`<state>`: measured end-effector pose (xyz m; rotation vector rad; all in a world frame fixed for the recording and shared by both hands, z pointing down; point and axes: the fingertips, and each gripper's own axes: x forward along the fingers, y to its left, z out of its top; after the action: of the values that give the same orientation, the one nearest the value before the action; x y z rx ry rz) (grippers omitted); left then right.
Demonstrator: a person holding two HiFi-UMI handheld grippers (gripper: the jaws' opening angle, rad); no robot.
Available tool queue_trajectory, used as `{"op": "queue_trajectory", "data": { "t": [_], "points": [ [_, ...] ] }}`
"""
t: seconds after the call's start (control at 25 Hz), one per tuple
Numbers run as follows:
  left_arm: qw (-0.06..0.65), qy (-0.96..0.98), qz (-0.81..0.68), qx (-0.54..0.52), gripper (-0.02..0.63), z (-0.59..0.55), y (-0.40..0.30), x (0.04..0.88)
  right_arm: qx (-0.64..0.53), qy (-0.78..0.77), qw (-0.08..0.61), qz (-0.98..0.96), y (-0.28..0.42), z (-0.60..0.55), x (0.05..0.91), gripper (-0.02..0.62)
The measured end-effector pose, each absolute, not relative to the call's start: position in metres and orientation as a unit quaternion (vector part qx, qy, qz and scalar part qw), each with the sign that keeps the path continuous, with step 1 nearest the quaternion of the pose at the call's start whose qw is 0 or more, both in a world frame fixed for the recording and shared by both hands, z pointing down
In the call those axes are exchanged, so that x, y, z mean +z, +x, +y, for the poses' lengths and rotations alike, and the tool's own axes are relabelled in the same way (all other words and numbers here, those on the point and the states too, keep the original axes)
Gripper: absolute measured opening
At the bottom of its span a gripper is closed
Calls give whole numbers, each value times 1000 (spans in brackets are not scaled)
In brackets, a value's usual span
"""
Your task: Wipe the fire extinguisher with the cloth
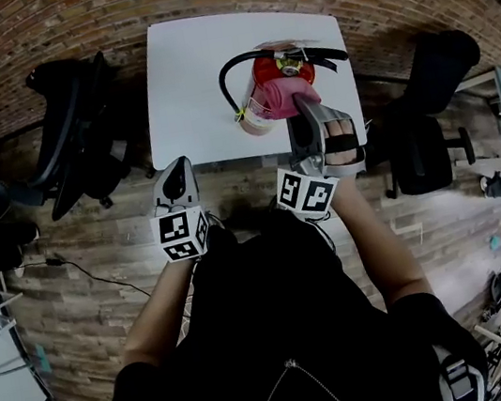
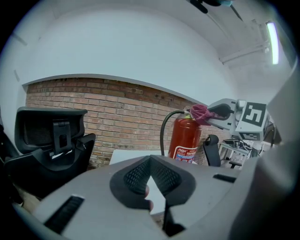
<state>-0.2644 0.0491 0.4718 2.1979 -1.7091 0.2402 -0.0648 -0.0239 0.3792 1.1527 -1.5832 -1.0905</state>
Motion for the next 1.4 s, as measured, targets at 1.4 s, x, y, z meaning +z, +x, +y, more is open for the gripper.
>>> {"op": "queue_trajectory", "data": {
  "t": [1.4],
  "points": [
    [150, 689, -697, 125, 29, 62, -136, 444, -319, 427, 315, -785, 68, -77, 442, 104]
  ]
}}
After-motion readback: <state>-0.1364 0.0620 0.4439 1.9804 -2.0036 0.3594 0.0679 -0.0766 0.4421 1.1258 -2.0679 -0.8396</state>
